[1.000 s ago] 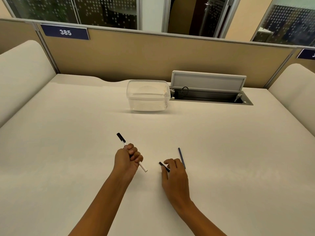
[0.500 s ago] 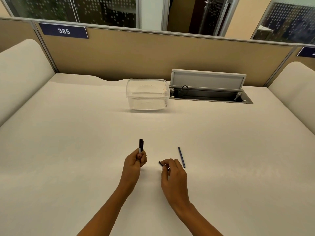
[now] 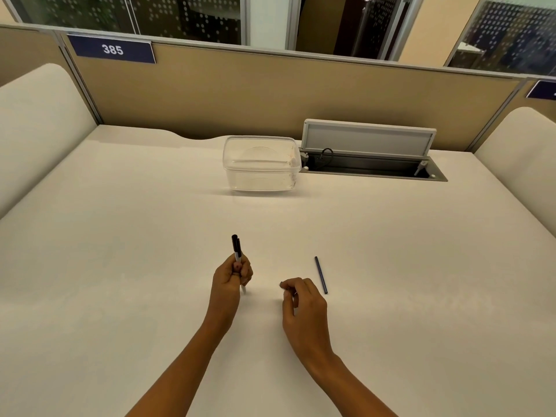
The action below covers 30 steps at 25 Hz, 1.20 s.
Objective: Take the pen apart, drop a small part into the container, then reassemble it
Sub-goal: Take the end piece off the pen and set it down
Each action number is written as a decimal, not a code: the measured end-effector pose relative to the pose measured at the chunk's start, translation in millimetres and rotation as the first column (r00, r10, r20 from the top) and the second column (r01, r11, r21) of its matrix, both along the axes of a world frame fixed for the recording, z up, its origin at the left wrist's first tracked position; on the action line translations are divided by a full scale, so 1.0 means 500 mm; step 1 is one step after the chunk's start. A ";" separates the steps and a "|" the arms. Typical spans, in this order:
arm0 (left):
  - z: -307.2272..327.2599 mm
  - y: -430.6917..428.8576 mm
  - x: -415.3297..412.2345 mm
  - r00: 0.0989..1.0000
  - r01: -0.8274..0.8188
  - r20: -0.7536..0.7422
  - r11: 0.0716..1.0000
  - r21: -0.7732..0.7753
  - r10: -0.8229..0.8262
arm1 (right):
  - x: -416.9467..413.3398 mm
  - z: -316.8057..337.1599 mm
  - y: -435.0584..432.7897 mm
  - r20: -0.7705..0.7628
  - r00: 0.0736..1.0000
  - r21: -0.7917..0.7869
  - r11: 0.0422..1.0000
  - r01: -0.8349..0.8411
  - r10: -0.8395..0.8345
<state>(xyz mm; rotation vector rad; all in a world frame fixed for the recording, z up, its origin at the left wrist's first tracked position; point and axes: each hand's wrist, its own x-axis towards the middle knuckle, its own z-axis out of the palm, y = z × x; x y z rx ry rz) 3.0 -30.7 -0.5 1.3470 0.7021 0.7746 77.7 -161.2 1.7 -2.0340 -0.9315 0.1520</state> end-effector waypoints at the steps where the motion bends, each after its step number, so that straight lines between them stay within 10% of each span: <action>1: 0.001 0.004 0.000 1.000 -0.008 0.019 1.000 0.003 0.008 | 0.000 0.001 0.000 -0.001 1.000 0.001 1.000 -0.003 0.003; 16: 0.017 0.009 -0.009 0.913 -0.119 0.311 0.901 -0.418 0.265 | -0.010 -0.009 0.058 -0.144 0.959 -0.158 0.951 -0.267 0.245; 30: 0.059 0.072 -0.041 0.781 -0.081 0.441 0.772 -0.631 0.442 | 0.049 0.027 0.026 -0.146 0.984 -0.046 0.993 -0.105 0.097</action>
